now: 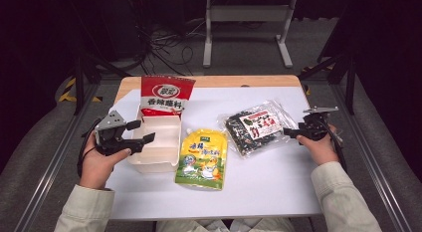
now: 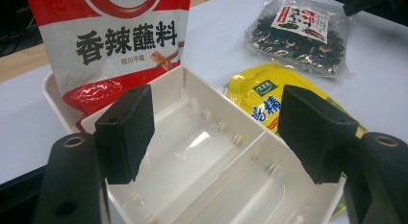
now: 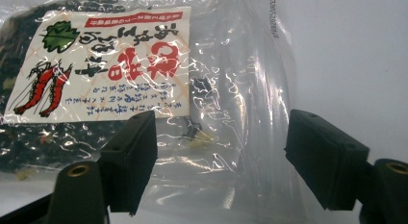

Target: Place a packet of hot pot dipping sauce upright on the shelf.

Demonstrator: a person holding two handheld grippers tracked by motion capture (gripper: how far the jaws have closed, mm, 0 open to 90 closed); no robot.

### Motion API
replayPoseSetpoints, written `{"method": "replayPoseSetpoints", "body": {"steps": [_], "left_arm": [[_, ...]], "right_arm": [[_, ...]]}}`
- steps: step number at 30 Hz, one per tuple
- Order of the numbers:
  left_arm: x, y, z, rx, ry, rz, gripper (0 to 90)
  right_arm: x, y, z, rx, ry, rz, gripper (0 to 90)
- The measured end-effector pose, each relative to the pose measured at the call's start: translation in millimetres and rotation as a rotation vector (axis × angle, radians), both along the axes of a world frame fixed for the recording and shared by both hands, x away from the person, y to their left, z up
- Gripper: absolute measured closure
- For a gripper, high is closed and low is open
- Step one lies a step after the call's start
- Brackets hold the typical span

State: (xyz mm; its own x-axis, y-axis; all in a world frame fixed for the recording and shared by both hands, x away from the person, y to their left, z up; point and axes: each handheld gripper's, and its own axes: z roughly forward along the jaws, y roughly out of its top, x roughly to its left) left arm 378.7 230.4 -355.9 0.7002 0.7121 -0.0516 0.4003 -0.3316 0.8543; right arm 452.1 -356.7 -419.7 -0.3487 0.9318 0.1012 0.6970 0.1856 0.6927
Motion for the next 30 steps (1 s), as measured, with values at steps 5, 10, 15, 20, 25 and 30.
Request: {"method": "replayPoseSetpoints", "body": {"steps": [5,10,15,20,25,30], "left_arm": [[-4.4,3.2,-1.9,0.002,0.006,0.013,29.6],[-7.8,8.0,-3.7,0.007,0.012,0.025,29.5],[-9.8,10.3,-4.3,0.005,0.013,0.034,29.5],[-9.8,11.2,-4.8,0.005,0.015,0.036,29.4],[-9.6,9.8,-5.5,0.002,0.017,0.036,29.4],[-9.6,9.6,-5.3,-0.001,0.019,0.032,29.5]], "right_arm": [[5.1,-0.8,-4.8,0.03,0.014,-0.026,24.4],[9.8,-2.4,-7.6,0.039,0.005,-0.066,24.1],[12.7,-5.0,-12.6,0.015,0.036,-0.081,23.3],[14.6,-5.3,-17.9,0.021,0.064,-0.09,22.0],[12.8,-3.2,-19.2,0.025,0.073,-0.09,24.1],[8.3,-1.8,-20.3,0.029,0.056,-0.079,31.7]]}}
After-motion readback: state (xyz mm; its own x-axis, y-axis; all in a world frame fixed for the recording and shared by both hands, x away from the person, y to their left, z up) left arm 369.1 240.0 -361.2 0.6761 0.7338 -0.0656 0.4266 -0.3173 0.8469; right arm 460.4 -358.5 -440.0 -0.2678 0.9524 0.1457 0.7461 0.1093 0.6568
